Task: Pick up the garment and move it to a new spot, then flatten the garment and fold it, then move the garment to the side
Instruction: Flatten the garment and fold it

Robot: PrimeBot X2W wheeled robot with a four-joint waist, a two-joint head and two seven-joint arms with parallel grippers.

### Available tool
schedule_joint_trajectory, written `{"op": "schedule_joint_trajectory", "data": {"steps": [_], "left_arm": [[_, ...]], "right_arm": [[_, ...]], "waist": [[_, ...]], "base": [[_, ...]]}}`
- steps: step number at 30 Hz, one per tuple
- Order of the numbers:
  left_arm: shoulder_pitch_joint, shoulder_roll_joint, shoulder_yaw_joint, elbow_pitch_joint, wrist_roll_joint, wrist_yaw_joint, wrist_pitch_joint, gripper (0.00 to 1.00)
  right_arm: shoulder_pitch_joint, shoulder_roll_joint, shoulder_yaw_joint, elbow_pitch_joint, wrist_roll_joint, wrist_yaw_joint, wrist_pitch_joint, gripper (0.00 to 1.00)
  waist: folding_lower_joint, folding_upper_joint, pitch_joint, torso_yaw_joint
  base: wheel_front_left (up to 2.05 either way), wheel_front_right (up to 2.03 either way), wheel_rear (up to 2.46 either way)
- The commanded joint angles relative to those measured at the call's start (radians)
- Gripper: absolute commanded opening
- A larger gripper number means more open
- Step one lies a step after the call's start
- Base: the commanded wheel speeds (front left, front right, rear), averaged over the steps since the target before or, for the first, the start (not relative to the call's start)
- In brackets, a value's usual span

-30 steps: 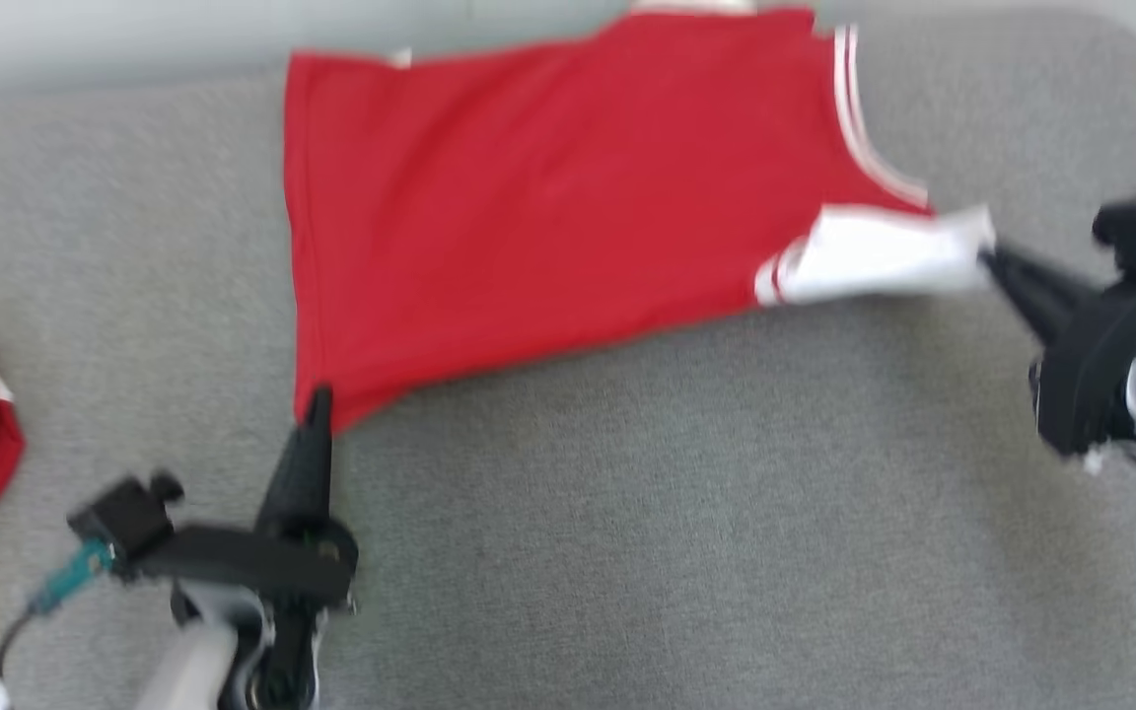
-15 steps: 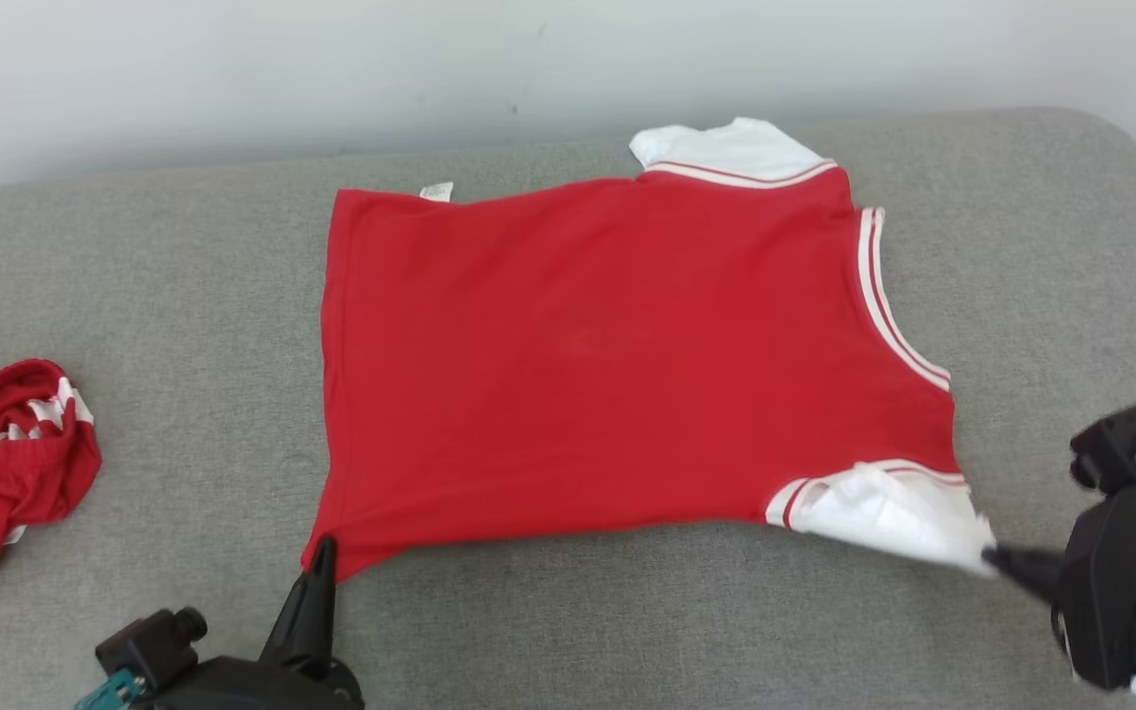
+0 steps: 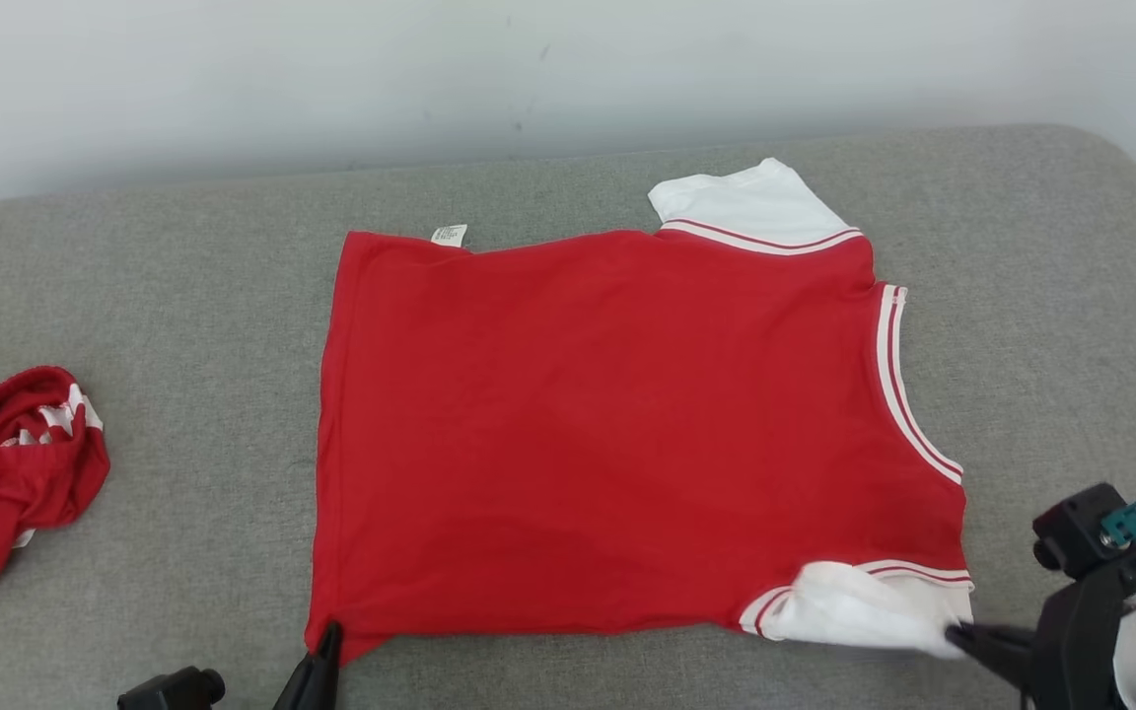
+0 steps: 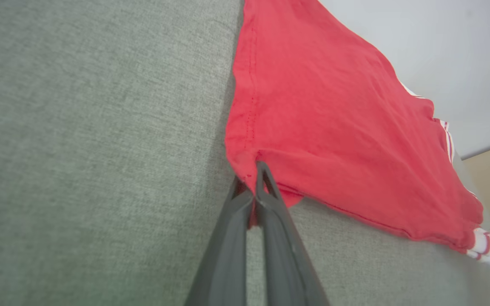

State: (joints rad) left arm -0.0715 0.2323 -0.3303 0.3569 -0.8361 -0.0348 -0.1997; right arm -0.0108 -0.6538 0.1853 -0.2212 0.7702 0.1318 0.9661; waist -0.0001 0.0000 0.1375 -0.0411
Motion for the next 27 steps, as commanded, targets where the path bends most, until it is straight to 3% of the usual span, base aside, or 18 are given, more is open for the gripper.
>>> {"op": "schedule_joint_trajectory", "data": {"steps": [1,10,14,19,27], "left_arm": [[0.007,0.012,-0.004,-0.015,0.023,0.010,0.002,0.00],[-0.059,0.029,-0.014,-0.059,0.045,0.031,0.027,0.00],[-0.093,0.030,-0.021,-0.063,0.051,0.031,0.039,0.00],[-0.158,0.021,-0.018,-0.063,0.057,0.037,0.045,0.00],[-0.268,0.005,-0.042,-0.003,0.098,0.039,0.027,0.00]], "right_arm": [[-0.037,-0.008,0.022,-0.019,-0.016,-0.002,-0.057,0.00],[-0.245,-0.113,0.225,0.067,-0.102,-0.002,-0.411,0.00],[-0.339,-0.131,0.302,0.138,-0.126,-0.003,-0.538,0.00],[-0.474,-0.122,0.408,0.283,-0.162,-0.003,-0.733,0.00],[-0.639,-0.066,0.474,0.513,-0.266,-0.003,-0.993,0.00]], "waist": [[0.0001,0.0000,0.003,0.003],[0.0001,0.0000,0.015,0.011],[0.0001,0.0000,0.019,0.014],[0.0001,0.0000,0.036,0.023],[0.0001,0.0000,0.085,0.039]], "base": [[0.00,0.00,0.00],[0.00,0.00,0.00],[0.00,0.00,0.00],[0.00,0.00,0.00],[0.00,0.00,0.00]]}}
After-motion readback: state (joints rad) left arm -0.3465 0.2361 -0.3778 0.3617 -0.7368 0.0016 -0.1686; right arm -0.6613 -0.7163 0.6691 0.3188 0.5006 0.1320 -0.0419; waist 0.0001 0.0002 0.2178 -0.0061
